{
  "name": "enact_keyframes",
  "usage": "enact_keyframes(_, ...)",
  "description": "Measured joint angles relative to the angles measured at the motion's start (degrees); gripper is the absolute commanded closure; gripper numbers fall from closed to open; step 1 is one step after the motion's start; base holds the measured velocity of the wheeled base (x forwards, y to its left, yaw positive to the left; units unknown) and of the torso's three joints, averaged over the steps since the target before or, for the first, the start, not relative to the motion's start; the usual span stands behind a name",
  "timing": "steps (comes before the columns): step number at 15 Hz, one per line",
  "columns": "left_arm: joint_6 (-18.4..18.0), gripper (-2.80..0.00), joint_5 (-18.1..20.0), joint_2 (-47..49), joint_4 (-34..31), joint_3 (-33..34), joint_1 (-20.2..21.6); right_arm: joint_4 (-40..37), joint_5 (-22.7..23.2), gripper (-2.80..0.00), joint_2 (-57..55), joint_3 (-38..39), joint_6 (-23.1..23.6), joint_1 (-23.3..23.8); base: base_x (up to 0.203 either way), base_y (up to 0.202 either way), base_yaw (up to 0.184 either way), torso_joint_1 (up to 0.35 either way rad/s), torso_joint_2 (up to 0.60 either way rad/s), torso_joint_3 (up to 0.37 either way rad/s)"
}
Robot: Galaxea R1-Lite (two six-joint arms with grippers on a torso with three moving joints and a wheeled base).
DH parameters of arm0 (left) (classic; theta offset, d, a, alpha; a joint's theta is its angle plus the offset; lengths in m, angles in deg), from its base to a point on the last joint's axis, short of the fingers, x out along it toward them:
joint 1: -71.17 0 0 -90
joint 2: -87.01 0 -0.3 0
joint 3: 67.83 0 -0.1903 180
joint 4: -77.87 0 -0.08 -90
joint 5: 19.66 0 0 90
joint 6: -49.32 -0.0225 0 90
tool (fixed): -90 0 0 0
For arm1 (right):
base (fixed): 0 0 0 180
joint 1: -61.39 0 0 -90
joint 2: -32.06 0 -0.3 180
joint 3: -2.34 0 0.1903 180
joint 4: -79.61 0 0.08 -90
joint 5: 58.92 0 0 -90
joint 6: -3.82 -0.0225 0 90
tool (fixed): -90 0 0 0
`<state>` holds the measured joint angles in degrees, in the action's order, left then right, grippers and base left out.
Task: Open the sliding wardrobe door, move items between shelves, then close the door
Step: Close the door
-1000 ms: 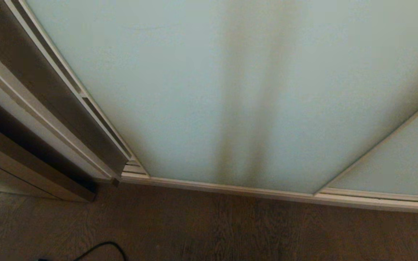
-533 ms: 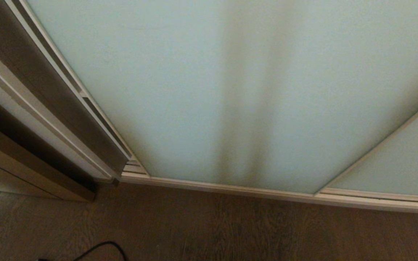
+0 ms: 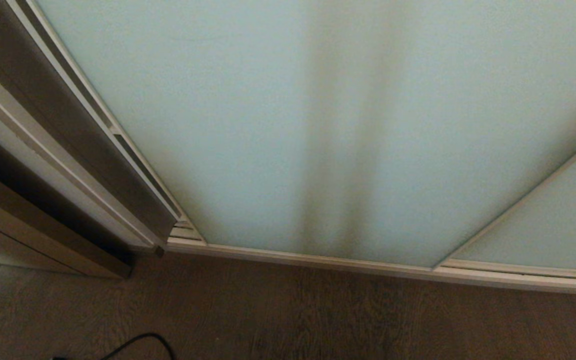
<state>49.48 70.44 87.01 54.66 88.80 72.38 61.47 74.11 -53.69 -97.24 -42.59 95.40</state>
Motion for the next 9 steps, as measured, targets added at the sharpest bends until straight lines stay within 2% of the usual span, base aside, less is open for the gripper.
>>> enact_keyframes(9, 0.0, 0.00, 0.0, 0.0, 0.0, 0.0, 0.0, 0.0, 0.0, 0.00, 1.9, 2.5, 0.1, -3.0, 0.000, 0.000, 0.000, 0.000, 0.00, 0.000)
